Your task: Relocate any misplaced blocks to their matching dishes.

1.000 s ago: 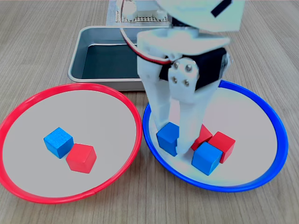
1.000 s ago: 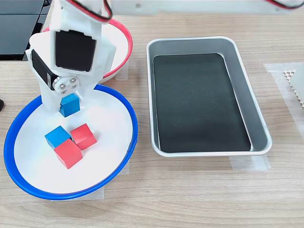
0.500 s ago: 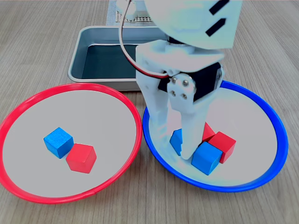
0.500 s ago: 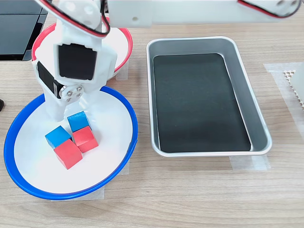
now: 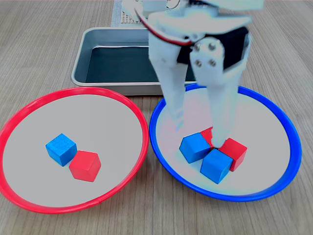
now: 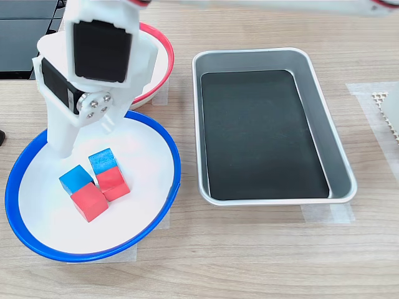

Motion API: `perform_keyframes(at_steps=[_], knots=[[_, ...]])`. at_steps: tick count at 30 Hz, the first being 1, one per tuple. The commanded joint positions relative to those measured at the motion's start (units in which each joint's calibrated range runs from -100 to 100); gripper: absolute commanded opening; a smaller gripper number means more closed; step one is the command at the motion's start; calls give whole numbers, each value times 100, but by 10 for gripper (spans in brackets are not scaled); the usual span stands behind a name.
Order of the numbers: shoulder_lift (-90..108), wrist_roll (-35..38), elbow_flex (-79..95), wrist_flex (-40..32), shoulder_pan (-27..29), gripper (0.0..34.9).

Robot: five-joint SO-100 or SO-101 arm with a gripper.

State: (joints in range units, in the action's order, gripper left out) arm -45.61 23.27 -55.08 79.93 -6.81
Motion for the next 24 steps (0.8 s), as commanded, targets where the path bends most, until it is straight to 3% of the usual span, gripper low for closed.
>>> perform_keyframes(at_steps=[1, 8, 24], knots=[[642, -10, 96, 141, -123, 172], [872, -83, 515, 331, -481, 165], [292, -278, 233, -148, -867, 166]])
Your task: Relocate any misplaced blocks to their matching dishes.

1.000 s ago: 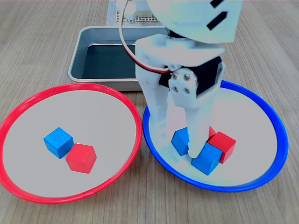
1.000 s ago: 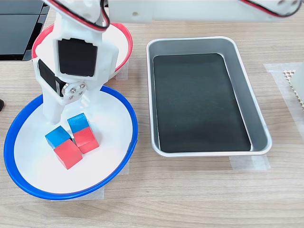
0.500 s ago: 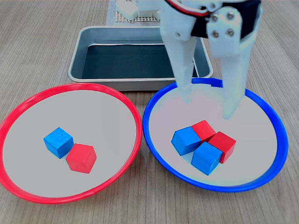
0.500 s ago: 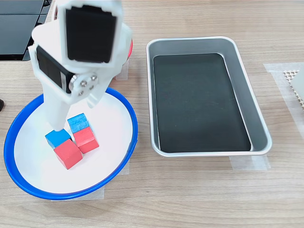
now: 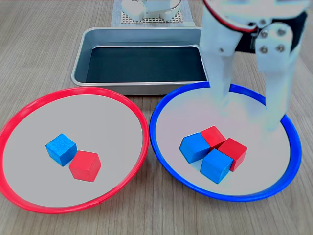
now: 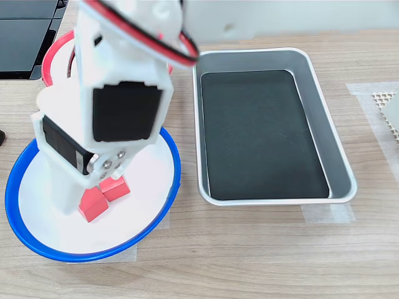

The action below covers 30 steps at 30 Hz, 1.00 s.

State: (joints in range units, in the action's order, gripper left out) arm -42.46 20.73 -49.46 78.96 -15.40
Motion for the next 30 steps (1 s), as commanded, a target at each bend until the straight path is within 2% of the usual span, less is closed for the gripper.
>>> perform_keyframes(at_steps=[1, 14, 30], knots=[[-74, -29, -384, -33, -18, 166], [-595, -54, -812, 346, -18, 154], [-1192, -49, -1504, 148, 1, 152]])
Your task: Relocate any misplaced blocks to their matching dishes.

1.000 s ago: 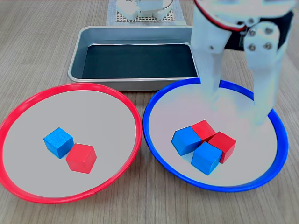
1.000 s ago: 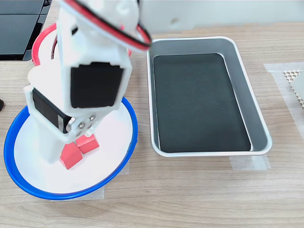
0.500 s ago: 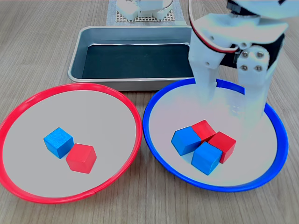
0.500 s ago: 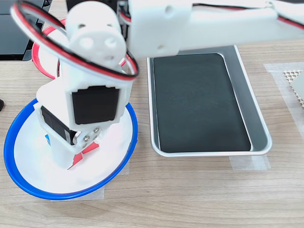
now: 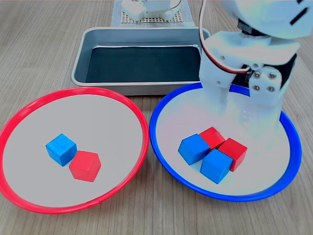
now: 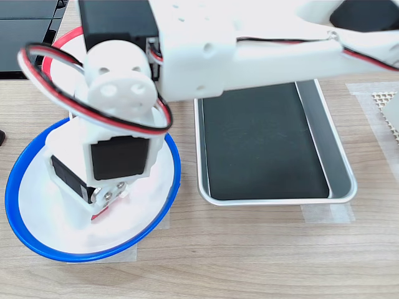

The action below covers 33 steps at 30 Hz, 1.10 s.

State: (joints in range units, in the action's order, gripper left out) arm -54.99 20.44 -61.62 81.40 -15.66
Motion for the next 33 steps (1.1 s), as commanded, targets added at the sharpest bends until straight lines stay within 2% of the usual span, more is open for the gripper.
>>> perform_keyframes(at_steps=[1, 19, 23, 30, 33], knots=[[53, -20, -288, -130, 37, 152], [-186, 151, -479, -328, 310, 131], [-203, 166, -488, -328, 244, 102], [-228, 234, -507, -319, 169, 4], [-160, 215, -479, -253, 150, 4]])
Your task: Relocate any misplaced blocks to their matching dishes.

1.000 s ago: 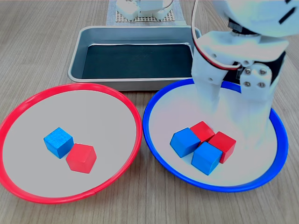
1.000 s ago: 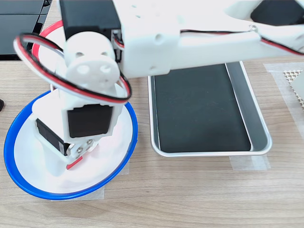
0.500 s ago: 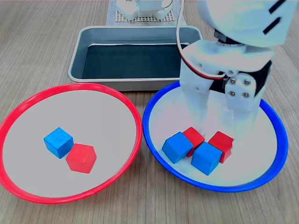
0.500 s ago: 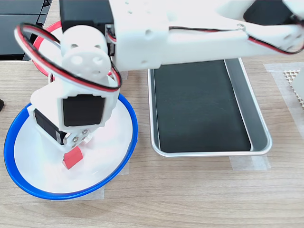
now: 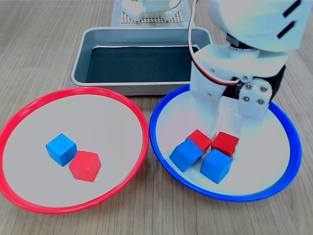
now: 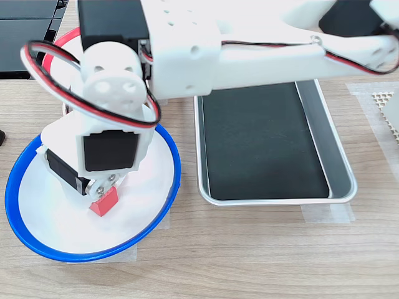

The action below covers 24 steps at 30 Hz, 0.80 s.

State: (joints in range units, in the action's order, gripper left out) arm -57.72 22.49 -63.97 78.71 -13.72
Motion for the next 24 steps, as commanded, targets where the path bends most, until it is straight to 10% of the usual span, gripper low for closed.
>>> perform_keyframes(at_steps=[1, 12, 24], knots=[[215, -5, -180, 57, -64, 4], [1691, 171, 631, 519, 12, 4], [3166, 1236, 2542, 16, 1386, 4]])
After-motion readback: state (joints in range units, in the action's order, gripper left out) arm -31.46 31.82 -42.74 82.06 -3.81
